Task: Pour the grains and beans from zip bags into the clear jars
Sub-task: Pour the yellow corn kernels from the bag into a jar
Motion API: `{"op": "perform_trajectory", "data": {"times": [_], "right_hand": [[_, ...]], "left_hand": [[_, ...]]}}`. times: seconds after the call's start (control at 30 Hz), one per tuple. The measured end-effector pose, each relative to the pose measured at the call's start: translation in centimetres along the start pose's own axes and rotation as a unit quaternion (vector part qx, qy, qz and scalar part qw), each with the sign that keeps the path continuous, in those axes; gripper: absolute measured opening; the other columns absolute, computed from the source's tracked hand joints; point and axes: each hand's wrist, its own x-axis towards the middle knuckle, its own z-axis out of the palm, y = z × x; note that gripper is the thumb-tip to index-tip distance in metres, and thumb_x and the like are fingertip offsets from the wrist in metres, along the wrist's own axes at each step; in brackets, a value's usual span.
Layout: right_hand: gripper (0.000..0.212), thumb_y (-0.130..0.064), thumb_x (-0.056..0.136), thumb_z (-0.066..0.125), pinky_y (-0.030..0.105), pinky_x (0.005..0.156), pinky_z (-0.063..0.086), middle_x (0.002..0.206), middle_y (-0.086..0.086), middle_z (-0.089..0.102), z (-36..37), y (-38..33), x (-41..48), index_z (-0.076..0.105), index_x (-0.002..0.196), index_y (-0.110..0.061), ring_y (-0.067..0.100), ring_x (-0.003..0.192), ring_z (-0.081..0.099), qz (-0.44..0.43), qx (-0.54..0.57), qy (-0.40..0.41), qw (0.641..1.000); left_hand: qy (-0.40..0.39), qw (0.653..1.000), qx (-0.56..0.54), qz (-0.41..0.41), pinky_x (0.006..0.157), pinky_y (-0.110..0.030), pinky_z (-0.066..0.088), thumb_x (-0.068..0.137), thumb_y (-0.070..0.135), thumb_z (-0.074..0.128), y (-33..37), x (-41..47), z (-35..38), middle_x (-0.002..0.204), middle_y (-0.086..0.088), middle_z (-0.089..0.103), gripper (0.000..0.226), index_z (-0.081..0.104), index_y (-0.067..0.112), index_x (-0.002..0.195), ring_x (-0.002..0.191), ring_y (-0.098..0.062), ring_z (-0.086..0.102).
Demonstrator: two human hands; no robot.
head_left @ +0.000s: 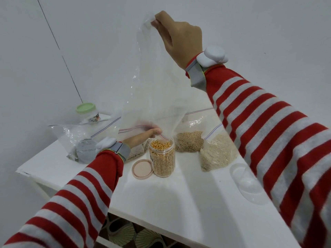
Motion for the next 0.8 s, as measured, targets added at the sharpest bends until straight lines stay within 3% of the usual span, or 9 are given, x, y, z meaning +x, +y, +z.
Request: {"op": "perform_trajectory", "data": {"times": [0.13, 0.23, 0.3, 0.4, 0.47, 0.6, 0.7, 0.8], "right_hand": [[0.051, -0.045, 0.102, 0.030, 0.021, 0.043, 0.016, 0.049, -0.007, 0.029, -0.2, 0.5, -0.5, 0.069, 0.084, -0.016, 0.021, 0.037, 0.031, 0.026, 0.001, -0.031, 0.999], [0.043, -0.045, 0.102, 0.040, 0.021, 0.041, 0.018, 0.044, -0.002, 0.039, -0.3, 1.2, -0.7, 0.067, 0.085, -0.017, 0.022, 0.035, 0.035, 0.046, -0.015, -0.050, 0.998], [0.035, -0.042, 0.100, 0.045, 0.024, 0.040, 0.022, 0.047, -0.001, 0.043, -0.6, 2.0, -1.0, 0.067, 0.091, -0.017, 0.023, 0.038, 0.039, 0.079, -0.016, -0.077, 0.994], [0.040, -0.043, 0.103, 0.033, 0.032, 0.045, 0.036, 0.054, -0.003, 0.048, -2.0, 2.7, -1.3, 0.064, 0.108, -0.019, 0.021, 0.046, 0.046, 0.184, -0.002, -0.161, 0.970], [0.035, -0.041, 0.103, 0.033, 0.030, 0.050, 0.043, 0.060, -0.007, 0.059, -3.1, 2.8, -1.9, 0.061, 0.113, -0.021, 0.013, 0.049, 0.052, 0.247, 0.055, -0.166, 0.953], [0.019, -0.031, 0.095, 0.057, 0.018, 0.063, 0.045, 0.079, -0.016, 0.063, -5.7, 1.6, -5.1, 0.048, 0.109, -0.021, -0.006, 0.066, 0.061, 0.362, 0.281, -0.188, 0.869], [0.049, -0.030, 0.085, 0.073, 0.030, 0.084, 0.055, 0.113, -0.005, 0.065, -7.4, 1.1, -8.6, 0.035, 0.114, -0.026, 0.007, 0.086, 0.067, 0.444, 0.373, -0.248, 0.776], [0.067, -0.038, 0.083, 0.075, 0.043, 0.108, 0.044, 0.142, 0.004, 0.048, -8.8, -0.4, -11.3, 0.029, 0.128, -0.024, 0.016, 0.124, 0.054, 0.490, 0.424, -0.310, 0.696]], "left_hand": [[-0.006, 1.000, 0.004, -0.018, 0.095, -0.028, 0.050, 0.100, 0.014, 0.051, 0.4, -0.2, 0.0, 0.105, -0.005, 0.067, 0.022, 0.067, 0.005, 0.113, 0.089, -0.011, 0.063], [-0.027, 0.996, 0.005, -0.089, 0.108, -0.036, 0.043, 0.093, 0.047, 0.060, 0.2, -0.2, -0.7, 0.116, 0.005, 0.070, 0.039, 0.064, 0.024, 0.124, 0.108, -0.012, 0.063], [0.005, 0.998, 0.006, -0.068, 0.102, -0.038, 0.049, 0.077, 0.062, 0.070, 0.0, -0.2, -1.2, 0.105, 0.006, 0.075, 0.054, 0.062, 0.036, 0.123, 0.107, -0.015, 0.067], [0.063, 0.992, -0.105, 0.026, 0.088, -0.034, 0.057, 0.095, 0.030, 0.060, 1.3, -0.2, -0.9, 0.108, -0.007, 0.073, 0.038, 0.054, 0.024, 0.132, 0.103, -0.018, 0.070], [0.083, 0.978, -0.184, 0.047, 0.089, -0.035, 0.057, 0.101, 0.029, 0.048, 2.5, 0.1, -0.7, 0.119, -0.008, 0.069, 0.035, 0.051, 0.025, 0.135, 0.107, -0.019, 0.068], [0.128, 0.971, -0.196, 0.040, 0.100, -0.044, 0.050, 0.103, 0.029, 0.045, 4.1, 1.0, -0.2, 0.124, -0.003, 0.066, 0.030, 0.057, 0.020, 0.129, 0.110, -0.018, 0.066], [0.165, 0.969, -0.174, 0.062, 0.103, -0.045, 0.047, 0.103, 0.025, 0.046, 5.1, 1.8, 0.8, 0.120, 0.000, 0.067, 0.029, 0.057, 0.016, 0.129, 0.106, -0.013, 0.067], [0.148, 0.967, -0.181, 0.097, 0.099, -0.037, 0.051, 0.105, 0.021, 0.042, 5.9, 2.5, 2.0, 0.135, -0.006, 0.058, 0.039, 0.034, 0.026, 0.143, 0.118, -0.016, 0.061]]}}
